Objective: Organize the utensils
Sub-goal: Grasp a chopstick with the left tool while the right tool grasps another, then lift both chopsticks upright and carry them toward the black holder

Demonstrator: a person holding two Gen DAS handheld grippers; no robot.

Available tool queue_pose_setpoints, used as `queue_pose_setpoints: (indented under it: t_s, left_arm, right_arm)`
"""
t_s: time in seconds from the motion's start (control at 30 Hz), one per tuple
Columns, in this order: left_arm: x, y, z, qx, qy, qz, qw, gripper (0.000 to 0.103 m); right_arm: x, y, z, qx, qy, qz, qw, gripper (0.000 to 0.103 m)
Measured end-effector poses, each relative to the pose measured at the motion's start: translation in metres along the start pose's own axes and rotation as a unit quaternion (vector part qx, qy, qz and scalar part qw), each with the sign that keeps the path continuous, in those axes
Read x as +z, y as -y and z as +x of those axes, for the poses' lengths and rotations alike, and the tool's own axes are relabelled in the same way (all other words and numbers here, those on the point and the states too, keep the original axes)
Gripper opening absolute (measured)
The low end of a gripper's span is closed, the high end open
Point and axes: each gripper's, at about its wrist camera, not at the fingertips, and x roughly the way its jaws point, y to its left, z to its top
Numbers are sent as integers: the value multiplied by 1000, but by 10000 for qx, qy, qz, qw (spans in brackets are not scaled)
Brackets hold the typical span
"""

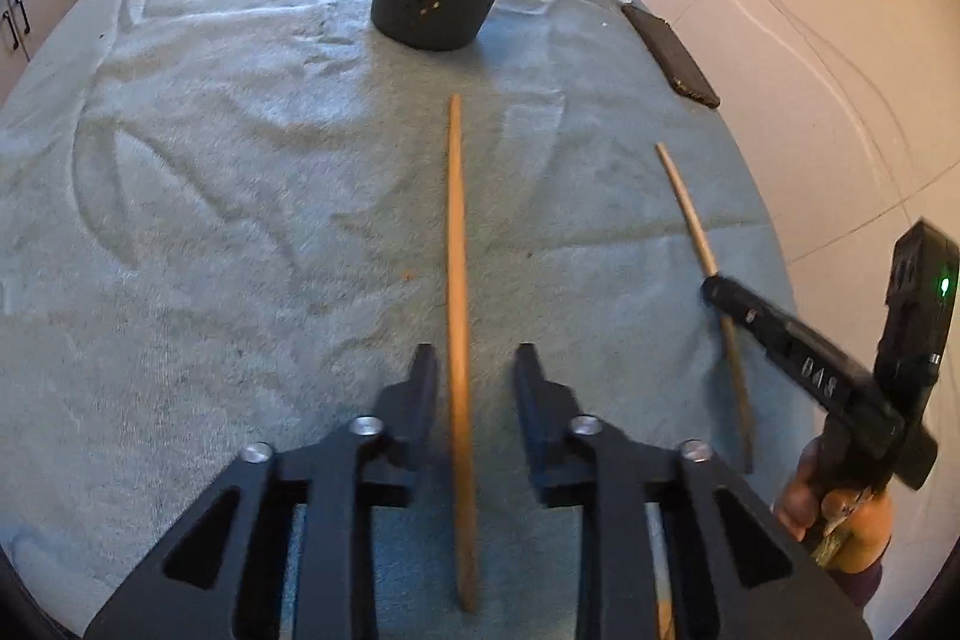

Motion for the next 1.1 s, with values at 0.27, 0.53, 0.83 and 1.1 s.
queue_pose_setpoints:
  t_s: [0.27,0.53,0.83,1.1]
  left_arm:
    - [42,9,24,385,-324,392,9980,29]
    - [64,15,37,518,-245,656,9962,29]
    - [67,19,44,540,163,925,9941,6]
    - [54,9,-18,237,900,736,9929,6]
  right_arm:
    - [25,4,13,319,-624,-229,9973,26]
    - [61,-12,43,-270,-949,-865,9914,25]
    - [79,-28,61,-537,-819,-1188,9881,8]
    - [80,-27,7,-32,-86,-832,9965,7]
